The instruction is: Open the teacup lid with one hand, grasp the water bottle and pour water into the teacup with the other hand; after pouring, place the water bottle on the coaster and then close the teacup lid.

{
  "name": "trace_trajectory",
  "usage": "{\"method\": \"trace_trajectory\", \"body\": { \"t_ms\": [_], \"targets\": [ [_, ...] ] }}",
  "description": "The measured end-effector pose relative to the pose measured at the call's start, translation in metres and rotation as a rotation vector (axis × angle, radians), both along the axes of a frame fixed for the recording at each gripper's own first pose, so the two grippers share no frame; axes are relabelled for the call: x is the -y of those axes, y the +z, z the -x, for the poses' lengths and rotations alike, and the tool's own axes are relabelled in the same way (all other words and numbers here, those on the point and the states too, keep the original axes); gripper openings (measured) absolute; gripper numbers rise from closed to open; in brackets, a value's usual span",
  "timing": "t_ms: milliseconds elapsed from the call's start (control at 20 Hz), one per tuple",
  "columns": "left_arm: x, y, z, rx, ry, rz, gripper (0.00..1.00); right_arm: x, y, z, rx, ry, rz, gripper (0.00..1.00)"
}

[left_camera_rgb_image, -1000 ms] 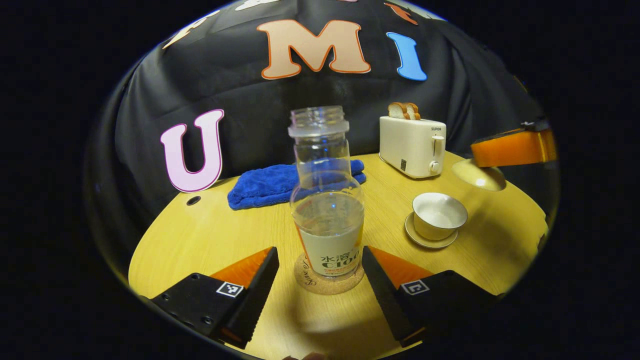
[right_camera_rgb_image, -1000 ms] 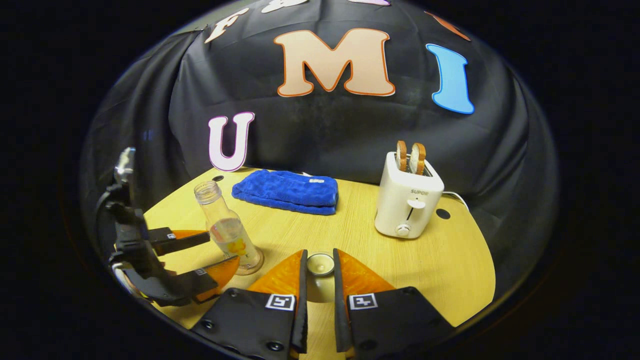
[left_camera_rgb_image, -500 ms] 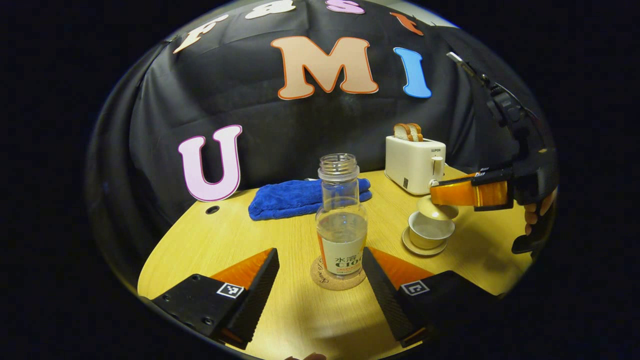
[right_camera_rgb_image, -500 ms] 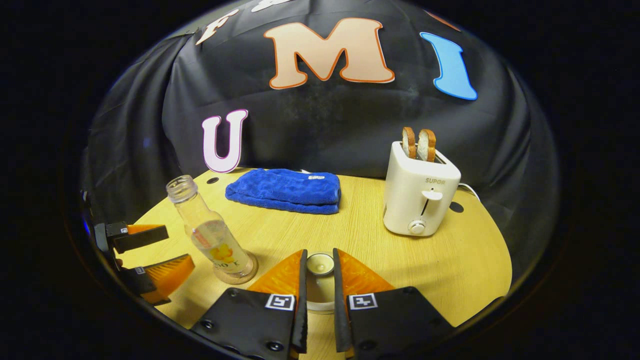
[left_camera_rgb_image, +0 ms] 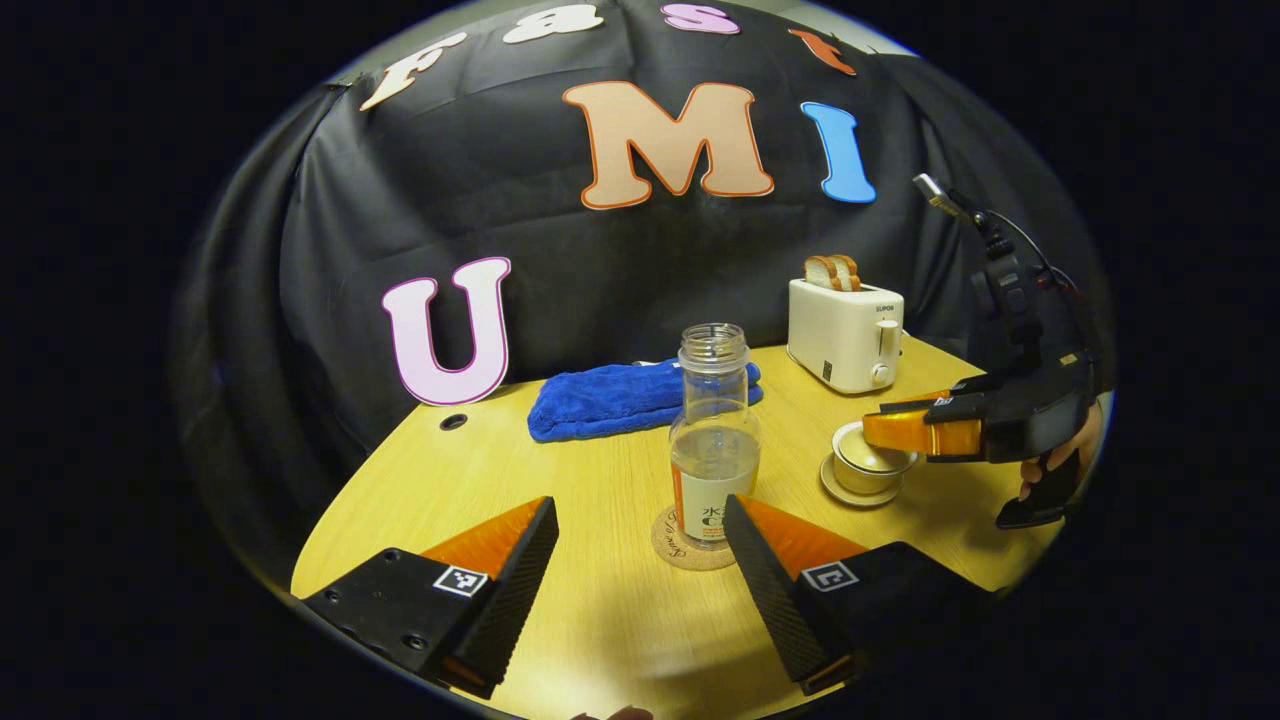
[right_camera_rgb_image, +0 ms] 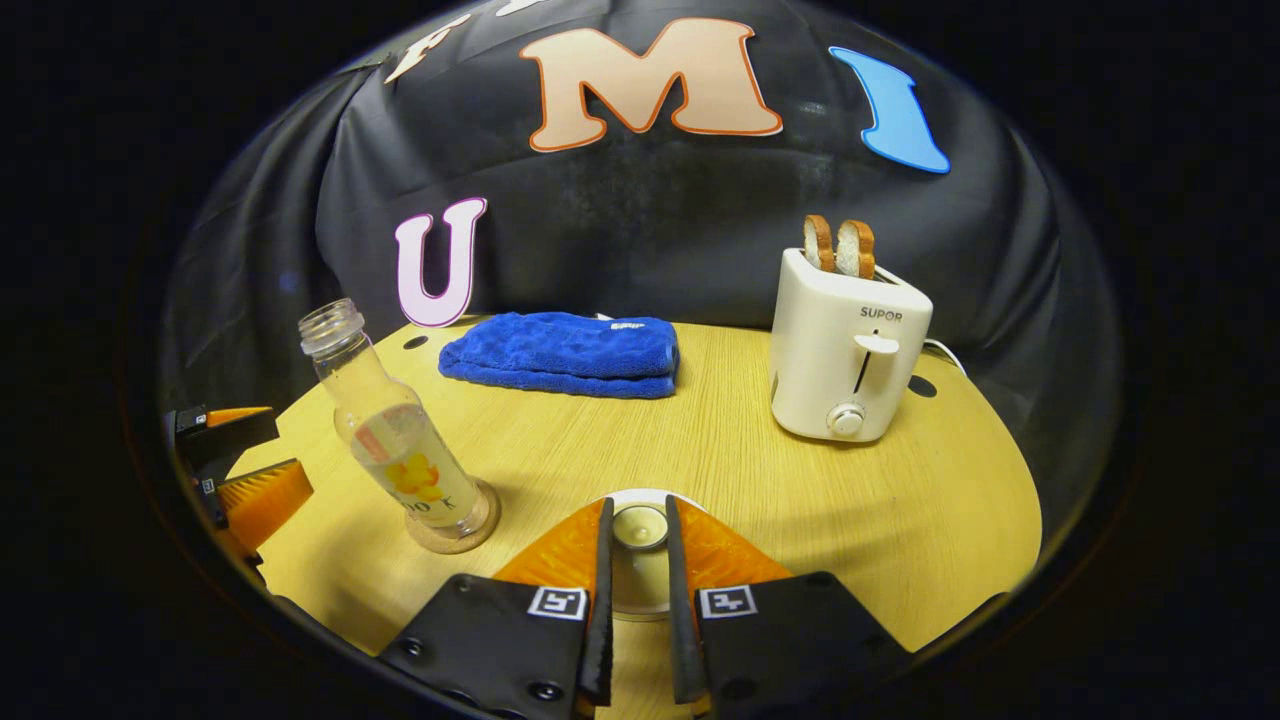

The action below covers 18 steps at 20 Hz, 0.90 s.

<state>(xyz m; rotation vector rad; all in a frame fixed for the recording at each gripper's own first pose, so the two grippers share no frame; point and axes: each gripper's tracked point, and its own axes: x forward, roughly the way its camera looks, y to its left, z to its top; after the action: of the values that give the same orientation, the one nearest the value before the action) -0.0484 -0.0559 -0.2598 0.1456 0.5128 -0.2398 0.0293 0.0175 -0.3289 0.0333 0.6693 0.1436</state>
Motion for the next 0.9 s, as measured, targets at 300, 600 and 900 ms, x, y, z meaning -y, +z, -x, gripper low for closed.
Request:
{"method": "trace_trajectory", "body": {
  "t_ms": [300, 600, 900],
  "targets": [
    [0.001, 0.013, 0.001, 0.005, -0.003, 0.000, 0.97, -0.001, 0.002, 0.002, 0.020, 0.005, 0.006, 0.33],
    [0.012, 0.047, -0.008, 0.064, -0.012, 0.029, 0.97, 0.002, 0.051, 0.005, 0.115, -0.027, -0.037, 0.99],
    [0.022, 0.091, -0.018, 0.159, -0.003, 0.077, 0.96, 0.014, 0.120, 0.030, 0.225, -0.097, -0.050, 0.98]
  ]
}}
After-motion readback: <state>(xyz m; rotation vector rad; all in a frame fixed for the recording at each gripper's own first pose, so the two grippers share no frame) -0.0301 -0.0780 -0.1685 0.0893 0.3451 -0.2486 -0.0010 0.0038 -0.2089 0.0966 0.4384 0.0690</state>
